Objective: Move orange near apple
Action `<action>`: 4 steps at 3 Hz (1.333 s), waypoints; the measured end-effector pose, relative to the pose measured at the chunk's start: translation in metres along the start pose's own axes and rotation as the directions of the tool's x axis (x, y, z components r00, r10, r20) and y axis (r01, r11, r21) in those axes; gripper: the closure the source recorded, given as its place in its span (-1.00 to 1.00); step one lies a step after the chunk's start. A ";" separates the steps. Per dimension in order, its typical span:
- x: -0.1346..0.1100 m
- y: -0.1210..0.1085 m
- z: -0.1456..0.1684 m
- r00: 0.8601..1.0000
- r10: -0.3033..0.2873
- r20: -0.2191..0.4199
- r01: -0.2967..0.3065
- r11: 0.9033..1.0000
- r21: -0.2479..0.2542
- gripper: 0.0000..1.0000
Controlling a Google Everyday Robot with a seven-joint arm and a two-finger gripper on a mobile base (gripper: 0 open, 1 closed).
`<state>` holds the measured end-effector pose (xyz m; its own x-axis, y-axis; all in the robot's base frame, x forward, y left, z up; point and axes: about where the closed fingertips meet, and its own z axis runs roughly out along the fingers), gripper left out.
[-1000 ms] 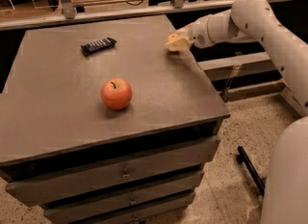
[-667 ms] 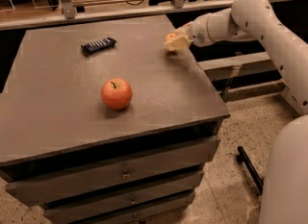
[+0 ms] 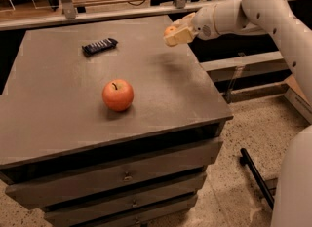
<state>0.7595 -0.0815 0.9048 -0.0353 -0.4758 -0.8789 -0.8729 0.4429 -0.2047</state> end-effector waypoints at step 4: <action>0.031 0.154 -0.019 0.990 -0.102 0.098 0.122 0.965 -0.234 1.00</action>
Offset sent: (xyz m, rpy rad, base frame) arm -0.1296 0.0266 -0.0505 0.0657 -0.0224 0.2647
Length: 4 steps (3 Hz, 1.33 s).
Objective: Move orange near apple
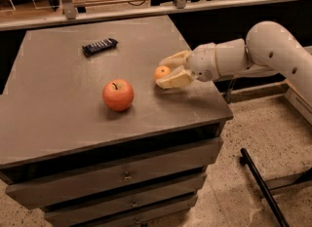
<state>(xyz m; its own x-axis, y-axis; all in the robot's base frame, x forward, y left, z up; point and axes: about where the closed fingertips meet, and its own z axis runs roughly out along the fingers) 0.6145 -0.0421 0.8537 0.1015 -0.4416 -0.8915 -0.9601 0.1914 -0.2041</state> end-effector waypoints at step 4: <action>-0.032 0.042 -0.006 0.999 -0.026 0.032 0.028 0.997 -0.076 1.00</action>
Offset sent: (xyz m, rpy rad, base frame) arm -0.0211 0.0169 0.0185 0.0196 0.0158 0.1064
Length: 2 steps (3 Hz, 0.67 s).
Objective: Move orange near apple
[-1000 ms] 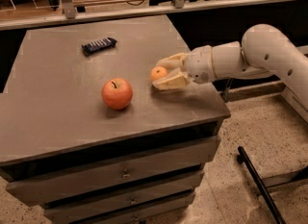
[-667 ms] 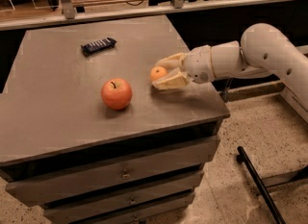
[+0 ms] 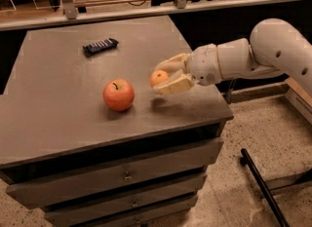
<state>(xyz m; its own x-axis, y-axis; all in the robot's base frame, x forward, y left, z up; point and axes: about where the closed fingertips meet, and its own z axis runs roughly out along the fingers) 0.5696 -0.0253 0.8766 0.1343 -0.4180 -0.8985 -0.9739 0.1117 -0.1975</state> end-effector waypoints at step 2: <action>-0.022 0.023 -0.001 0.999 -0.014 0.048 0.015 0.999 -0.031 1.00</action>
Offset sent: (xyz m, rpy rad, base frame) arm -0.0233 0.0097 0.0142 0.0345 -0.0049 0.0392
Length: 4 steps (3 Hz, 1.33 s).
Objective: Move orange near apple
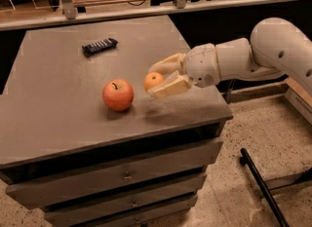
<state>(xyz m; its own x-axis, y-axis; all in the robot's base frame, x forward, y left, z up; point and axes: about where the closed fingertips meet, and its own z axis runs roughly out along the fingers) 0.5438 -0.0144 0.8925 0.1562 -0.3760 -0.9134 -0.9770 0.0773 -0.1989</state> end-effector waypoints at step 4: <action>0.000 0.010 0.045 1.000 0.005 0.018 -0.003 0.991 -0.134 1.00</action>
Offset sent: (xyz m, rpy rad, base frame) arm -0.0115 0.0606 -0.0181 -0.0001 0.0938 0.2217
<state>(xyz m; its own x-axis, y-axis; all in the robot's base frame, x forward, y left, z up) 0.5406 0.0280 0.8745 0.1539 -0.3587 -0.9207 -0.9880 -0.0464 -0.1471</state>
